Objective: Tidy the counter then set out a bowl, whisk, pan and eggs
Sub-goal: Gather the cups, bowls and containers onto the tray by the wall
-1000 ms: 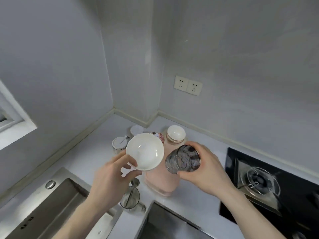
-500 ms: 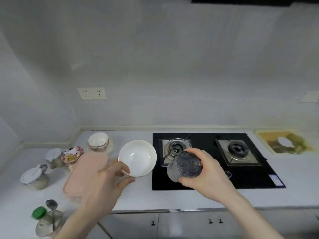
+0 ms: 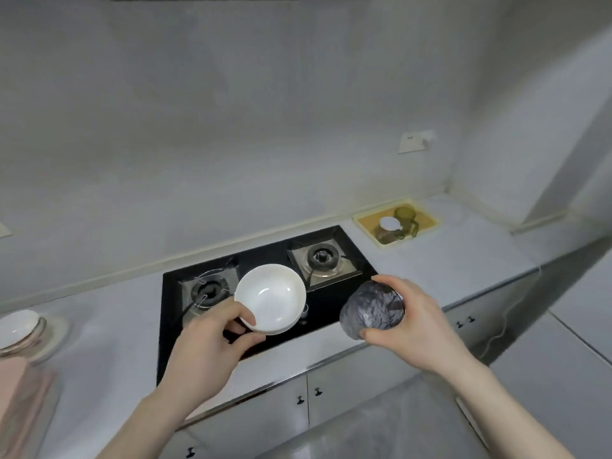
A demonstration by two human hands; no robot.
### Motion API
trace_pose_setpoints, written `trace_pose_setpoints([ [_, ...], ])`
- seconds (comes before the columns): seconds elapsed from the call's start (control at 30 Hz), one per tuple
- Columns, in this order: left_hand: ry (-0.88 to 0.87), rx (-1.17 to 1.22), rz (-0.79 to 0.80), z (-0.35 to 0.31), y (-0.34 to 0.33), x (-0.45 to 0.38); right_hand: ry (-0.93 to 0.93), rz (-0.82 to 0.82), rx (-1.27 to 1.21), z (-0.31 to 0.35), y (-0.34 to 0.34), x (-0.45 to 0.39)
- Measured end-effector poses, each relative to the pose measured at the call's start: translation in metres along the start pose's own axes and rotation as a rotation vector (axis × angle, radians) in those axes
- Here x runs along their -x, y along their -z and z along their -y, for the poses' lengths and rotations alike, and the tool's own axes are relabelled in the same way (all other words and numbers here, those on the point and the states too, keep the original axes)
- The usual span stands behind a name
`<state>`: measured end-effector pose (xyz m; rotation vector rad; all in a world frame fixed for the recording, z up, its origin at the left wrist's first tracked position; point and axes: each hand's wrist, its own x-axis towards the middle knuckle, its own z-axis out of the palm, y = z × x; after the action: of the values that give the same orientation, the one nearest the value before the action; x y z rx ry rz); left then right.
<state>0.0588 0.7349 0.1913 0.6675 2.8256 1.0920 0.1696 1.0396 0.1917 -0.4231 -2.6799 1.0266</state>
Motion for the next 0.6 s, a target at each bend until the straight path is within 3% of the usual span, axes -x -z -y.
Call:
trace_pose_setpoints([
  [0.3,-0.138,0.049,0.119,-0.092,-0.102,-0.103,-0.138,-0.147,0.047,-0.103,0.084,-0.029],
  [0.6,-0.149,0.072,0.107,-0.151,-0.202,-0.225,-0.179,-0.119,0.111,-0.19,0.153,-0.126],
])
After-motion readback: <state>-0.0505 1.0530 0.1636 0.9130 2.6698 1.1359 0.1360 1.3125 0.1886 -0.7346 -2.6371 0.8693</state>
